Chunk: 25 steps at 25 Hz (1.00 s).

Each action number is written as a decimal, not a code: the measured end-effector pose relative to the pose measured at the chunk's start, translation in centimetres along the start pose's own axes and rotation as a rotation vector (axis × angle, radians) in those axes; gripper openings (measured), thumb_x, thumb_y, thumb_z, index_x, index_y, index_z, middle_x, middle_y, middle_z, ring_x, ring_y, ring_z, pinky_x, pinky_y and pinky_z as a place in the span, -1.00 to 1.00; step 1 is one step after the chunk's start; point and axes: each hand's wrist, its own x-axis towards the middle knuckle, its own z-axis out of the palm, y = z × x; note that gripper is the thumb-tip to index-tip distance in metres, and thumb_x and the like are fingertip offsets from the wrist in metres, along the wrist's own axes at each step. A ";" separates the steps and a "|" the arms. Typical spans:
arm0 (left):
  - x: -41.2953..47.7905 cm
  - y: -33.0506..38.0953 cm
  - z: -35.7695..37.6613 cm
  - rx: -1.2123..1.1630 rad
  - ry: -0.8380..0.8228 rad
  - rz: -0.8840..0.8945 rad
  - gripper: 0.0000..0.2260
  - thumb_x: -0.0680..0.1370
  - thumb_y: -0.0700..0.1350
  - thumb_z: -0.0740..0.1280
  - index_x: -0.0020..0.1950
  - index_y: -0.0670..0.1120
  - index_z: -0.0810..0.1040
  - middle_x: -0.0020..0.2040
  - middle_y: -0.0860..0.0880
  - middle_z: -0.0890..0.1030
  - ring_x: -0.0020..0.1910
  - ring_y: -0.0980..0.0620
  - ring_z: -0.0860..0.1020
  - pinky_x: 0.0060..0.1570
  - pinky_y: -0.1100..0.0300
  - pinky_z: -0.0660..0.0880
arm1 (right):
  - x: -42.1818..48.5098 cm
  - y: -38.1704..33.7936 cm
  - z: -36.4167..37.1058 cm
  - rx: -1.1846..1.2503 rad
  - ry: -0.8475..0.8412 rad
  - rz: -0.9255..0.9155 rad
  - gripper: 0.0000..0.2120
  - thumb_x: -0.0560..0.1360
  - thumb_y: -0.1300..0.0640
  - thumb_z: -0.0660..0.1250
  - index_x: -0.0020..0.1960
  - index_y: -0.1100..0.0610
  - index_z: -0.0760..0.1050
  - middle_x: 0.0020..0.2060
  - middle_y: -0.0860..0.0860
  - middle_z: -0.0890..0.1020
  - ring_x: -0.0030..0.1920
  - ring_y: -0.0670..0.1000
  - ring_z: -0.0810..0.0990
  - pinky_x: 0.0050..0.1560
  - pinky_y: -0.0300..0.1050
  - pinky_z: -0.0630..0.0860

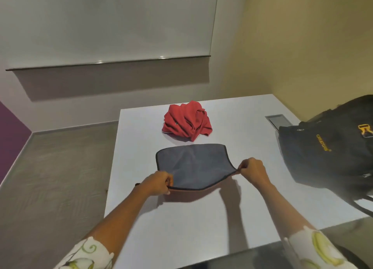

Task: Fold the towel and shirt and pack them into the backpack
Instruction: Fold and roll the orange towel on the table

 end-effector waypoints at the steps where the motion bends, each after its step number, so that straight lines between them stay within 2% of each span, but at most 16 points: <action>1: 0.1 -0.1 2.2 0.026 -0.031 -0.029 -0.77 0.38 -0.18 0.46 -0.25 0.07 0.44 -0.25 0.09 0.48 -0.22 0.02 0.48 -0.22 0.21 0.37 | -0.4 1.2 1.4 -0.019 -0.052 0.016 -0.87 0.34 0.30 0.33 -0.21 0.20 0.66 -0.26 0.11 0.66 -0.20 0.16 0.62 -0.23 -0.08 0.53; 5: 0.4 -0.2 9.0 0.057 -0.085 -0.126 -0.80 0.38 -0.22 0.38 -0.26 0.06 0.43 -0.23 0.09 0.51 -0.18 0.00 0.54 -0.24 0.23 0.36 | -1.4 5.0 5.5 -0.151 -0.198 0.041 -0.92 0.35 0.30 0.28 -0.21 0.21 0.55 -0.23 0.12 0.62 -0.27 0.14 0.54 -0.39 -0.16 0.39; 8: -0.4 -0.5 12.7 0.050 -0.184 -0.171 -0.83 0.39 -0.19 0.37 -0.26 0.05 0.43 -0.21 0.04 0.55 -0.20 0.01 0.55 -0.29 0.25 0.37 | -1.7 7.2 7.6 -0.286 -0.301 0.049 -0.92 0.41 0.25 0.30 -0.10 0.19 0.52 -0.16 0.11 0.58 -0.21 0.12 0.52 -0.27 -0.16 0.40; 10: -0.8 -0.6 14.2 0.041 -0.225 -0.178 -0.84 0.39 0.01 0.44 -0.24 0.03 0.47 -0.20 0.03 0.58 -0.23 0.07 0.53 -0.30 0.28 0.38 | -1.6 8.2 8.7 -0.370 -0.335 0.047 -0.95 0.45 0.23 0.29 -0.08 0.16 0.47 -0.11 0.10 0.58 -0.13 0.13 0.56 -0.21 -0.14 0.42; 11: -0.9 -0.6 14.6 0.049 -0.204 -0.171 -0.74 0.38 0.18 0.43 -0.21 0.01 0.50 -0.22 0.04 0.58 -0.25 0.08 0.53 -0.29 0.27 0.38 | -1.3 8.3 9.0 -0.411 -0.318 0.035 -0.93 0.48 0.21 0.28 -0.05 0.16 0.49 -0.06 0.10 0.60 -0.07 0.14 0.59 -0.17 -0.13 0.44; 13: -0.4 -0.5 14.5 0.147 -0.098 -0.136 -0.52 0.40 0.43 0.26 -0.18 -0.01 0.53 -0.23 0.06 0.58 -0.24 0.06 0.55 -0.24 0.22 0.39 | -0.3 7.9 9.6 -0.437 -0.247 0.011 -0.85 0.53 0.19 0.27 0.06 0.18 0.55 0.01 0.12 0.62 0.01 0.15 0.61 -0.09 -0.12 0.46; 14: 0.2 -0.4 14.2 0.193 -0.033 -0.119 -0.48 0.43 0.45 0.18 -0.19 -0.01 0.51 -0.23 0.06 0.58 -0.22 0.03 0.55 -0.21 0.19 0.40 | 0.4 7.5 9.9 -0.424 -0.207 -0.008 -0.82 0.54 0.18 0.28 0.10 0.19 0.56 0.03 0.13 0.62 0.02 0.15 0.61 -0.05 -0.11 0.48; 17: 3.3 -0.3 12.6 0.179 0.159 -0.076 -0.56 0.56 0.32 0.12 -0.24 -0.01 0.45 -0.17 -0.01 0.61 -0.15 -0.07 0.58 -0.12 0.12 0.46 | 3.1 5.6 10.9 -0.353 -0.116 -0.076 -0.77 0.54 0.15 0.30 0.16 0.18 0.58 0.07 0.15 0.60 0.06 0.16 0.58 0.06 -0.04 0.52; 20: 7.6 -1.0 11.5 0.161 0.382 -0.037 -0.71 0.64 0.07 0.13 -0.02 -0.06 0.56 -0.01 -0.10 0.64 -0.02 -0.17 0.59 -0.05 0.04 0.47 | 5.9 3.9 12.3 -0.307 -0.054 -0.149 -0.74 0.54 0.16 0.30 0.21 0.17 0.54 0.15 0.16 0.55 0.16 0.19 0.50 0.14 0.02 0.49; 23: 11.9 -2.0 11.1 0.143 0.523 -0.001 -0.82 0.63 -0.12 0.18 0.09 -0.13 0.55 0.06 -0.14 0.60 0.07 -0.19 0.54 0.03 0.00 0.40 | 9.0 3.0 13.9 -0.270 -0.002 -0.204 -0.69 0.56 0.18 0.27 0.29 0.17 0.49 0.26 0.16 0.50 0.26 0.20 0.43 0.19 0.05 0.44; 25: 14.3 -3.0 10.9 0.104 0.577 0.024 -0.80 0.60 -0.17 0.22 0.18 -0.15 0.55 0.14 -0.15 0.59 0.12 -0.19 0.53 0.09 -0.02 0.39 | 11.3 2.7 14.8 -0.257 0.012 -0.220 -0.65 0.57 0.18 0.25 0.35 0.15 0.45 0.37 0.15 0.44 0.34 0.19 0.38 0.26 0.08 0.40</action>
